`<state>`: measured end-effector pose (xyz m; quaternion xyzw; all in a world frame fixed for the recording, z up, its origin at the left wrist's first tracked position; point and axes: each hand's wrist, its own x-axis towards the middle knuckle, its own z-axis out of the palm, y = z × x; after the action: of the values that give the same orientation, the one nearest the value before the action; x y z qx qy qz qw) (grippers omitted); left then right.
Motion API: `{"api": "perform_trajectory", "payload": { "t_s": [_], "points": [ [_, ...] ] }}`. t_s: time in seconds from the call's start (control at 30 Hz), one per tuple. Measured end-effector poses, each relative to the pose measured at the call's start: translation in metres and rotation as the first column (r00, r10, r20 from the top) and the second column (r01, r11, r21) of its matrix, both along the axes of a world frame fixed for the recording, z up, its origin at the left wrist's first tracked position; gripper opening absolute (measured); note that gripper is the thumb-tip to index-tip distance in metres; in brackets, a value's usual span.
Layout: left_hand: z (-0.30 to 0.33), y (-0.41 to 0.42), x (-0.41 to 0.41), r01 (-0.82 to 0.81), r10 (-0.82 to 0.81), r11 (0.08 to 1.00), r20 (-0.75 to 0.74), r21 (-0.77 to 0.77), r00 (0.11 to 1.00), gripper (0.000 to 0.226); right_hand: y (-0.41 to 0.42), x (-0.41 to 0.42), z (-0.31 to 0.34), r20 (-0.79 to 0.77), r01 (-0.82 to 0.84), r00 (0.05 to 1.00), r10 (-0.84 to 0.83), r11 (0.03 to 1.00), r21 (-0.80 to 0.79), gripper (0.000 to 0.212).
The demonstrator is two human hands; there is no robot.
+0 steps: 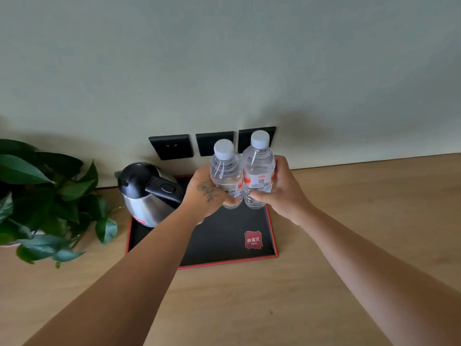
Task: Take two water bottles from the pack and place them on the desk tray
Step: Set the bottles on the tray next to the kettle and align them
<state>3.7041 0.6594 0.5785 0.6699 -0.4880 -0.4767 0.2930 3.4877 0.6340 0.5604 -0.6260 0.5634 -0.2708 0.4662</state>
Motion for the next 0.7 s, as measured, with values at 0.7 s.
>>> {"api": "perform_trajectory", "payload": {
  "t_s": [0.7],
  "points": [
    [-0.06, -0.04, -0.022, -0.151, 0.141, 0.981, 0.088, 0.119, 0.986, 0.07, -0.036, 0.004, -0.074, 0.021, 0.003, 1.0, -0.003, 1.0, 0.011, 0.082]
  ]
}}
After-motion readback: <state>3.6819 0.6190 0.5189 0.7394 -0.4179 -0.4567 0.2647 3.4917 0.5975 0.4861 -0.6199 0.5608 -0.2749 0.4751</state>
